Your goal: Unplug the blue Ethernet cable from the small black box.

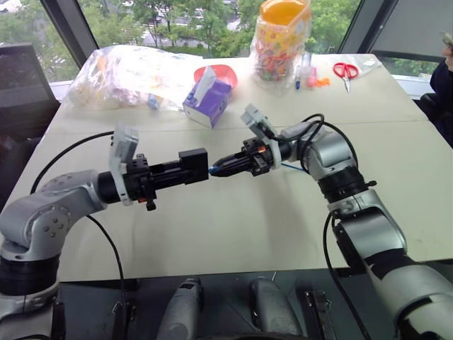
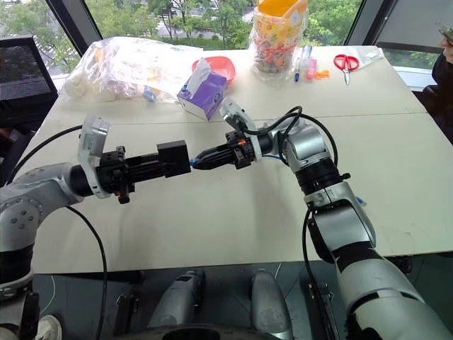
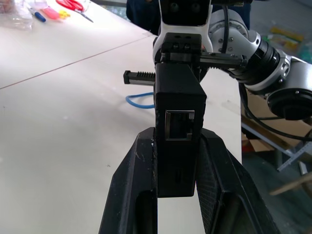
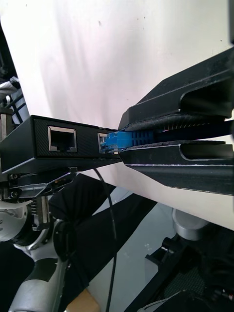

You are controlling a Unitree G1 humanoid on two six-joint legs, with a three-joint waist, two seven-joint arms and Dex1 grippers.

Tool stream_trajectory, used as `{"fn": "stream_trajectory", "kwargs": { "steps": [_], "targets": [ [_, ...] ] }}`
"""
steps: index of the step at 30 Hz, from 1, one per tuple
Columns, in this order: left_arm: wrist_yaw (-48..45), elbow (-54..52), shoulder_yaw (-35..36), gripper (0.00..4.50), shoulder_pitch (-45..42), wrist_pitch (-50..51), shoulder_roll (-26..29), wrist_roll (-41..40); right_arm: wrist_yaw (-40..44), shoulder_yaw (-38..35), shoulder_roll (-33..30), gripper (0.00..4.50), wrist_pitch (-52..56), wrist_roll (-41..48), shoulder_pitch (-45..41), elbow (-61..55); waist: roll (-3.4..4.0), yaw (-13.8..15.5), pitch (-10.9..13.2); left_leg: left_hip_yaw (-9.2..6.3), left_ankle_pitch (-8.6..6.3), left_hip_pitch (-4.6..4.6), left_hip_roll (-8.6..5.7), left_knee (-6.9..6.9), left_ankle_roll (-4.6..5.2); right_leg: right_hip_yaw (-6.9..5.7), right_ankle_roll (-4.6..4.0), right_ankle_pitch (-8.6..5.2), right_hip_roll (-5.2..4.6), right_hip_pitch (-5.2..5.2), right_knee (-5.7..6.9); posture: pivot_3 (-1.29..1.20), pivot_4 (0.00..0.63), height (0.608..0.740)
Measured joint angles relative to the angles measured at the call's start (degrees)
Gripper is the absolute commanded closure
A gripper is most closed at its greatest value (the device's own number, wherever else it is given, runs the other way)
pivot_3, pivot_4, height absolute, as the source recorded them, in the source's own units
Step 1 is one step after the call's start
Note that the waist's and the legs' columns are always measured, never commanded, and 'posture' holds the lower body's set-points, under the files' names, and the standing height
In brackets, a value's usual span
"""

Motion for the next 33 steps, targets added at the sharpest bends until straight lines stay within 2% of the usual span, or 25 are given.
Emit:
{"fn": "stream_trajectory", "kwargs": {
  "steps": [8,12,17,20,24,28,33],
  "targets": [
    [0.03,-1.01,0.27,4.04,2.17,-2.54,1.98,1.97,1.28,2.93,0.88,4.44,-9.57,-0.80,-3.54,9.21,0.00,0.02,0.00,0.00,0.00,0.00,0.00,0.00,0.00,0.00,0.00,0.00,0.00,0.00,0.00,0.00,0.150,0.726],
    [-2.90,-1.63,1.45,4.04,6.02,-2.37,4.60,1.78,-3.74,-1.15,-9.16,4.44,-13.19,-6.53,-3.43,22.32,-0.03,1.71,0.03,0.03,0.00,-0.19,-0.12,0.07,0.00,-0.01,-0.20,-0.11,-0.10,-0.01,-0.23,0.00,0.150,0.726],
    [-3.42,-1.85,1.24,4.04,5.36,-3.01,4.40,1.97,-4.38,-1.88,-8.29,4.44,-17.39,-9.86,-3.46,27.50,-0.03,-0.39,0.08,0.06,0.00,-0.06,0.02,-0.01,0.00,-0.01,-0.02,0.00,-0.01,-0.09,0.01,0.00,0.150,0.726],
    [-2.79,-0.57,-0.03,4.04,4.64,-5.51,2.40,4.69,-9.17,-3.41,-8.95,4.44,-22.12,-12.44,-3.43,30.45,-0.03,-0.56,0.08,0.06,0.00,-0.06,0.02,0.00,0.00,-0.01,-0.02,0.00,0.00,-0.07,0.01,0.00,0.150,0.726],
    [0.05,3.90,-4.90,4.04,2.24,-12.60,-3.55,12.84,-21.40,-6.33,-7.80,4.44,-29.18,-14.89,-2.98,33.98,-0.06,-0.36,0.08,0.07,0.01,-0.01,0.00,0.05,-0.01,0.01,-0.02,0.02,-0.01,0.03,-0.02,0.00,0.150,0.726],
    [2.97,9.56,-10.16,4.04,0.44,-20.94,-10.49,21.60,-31.00,-8.38,-6.80,2.91,-33.09,-16.89,-1.62,36.69,-0.06,0.10,0.08,0.07,0.01,-0.03,0.00,0.04,-0.01,0.02,-0.01,0.02,0.00,0.01,-0.02,0.00,0.150,0.726],
    [4.71,17.39,-13.91,4.04,-1.38,-30.15,-17.24,29.43,-36.14,-10.79,-5.94,0.28,-34.00,-17.47,-0.83,37.27,-0.05,0.12,0.08,0.07,0.01,-0.02,-0.01,0.05,0.00,0.02,0.01,0.03,-0.01,0.02,0.00,0.00,0.150,0.726]
  ]
}}
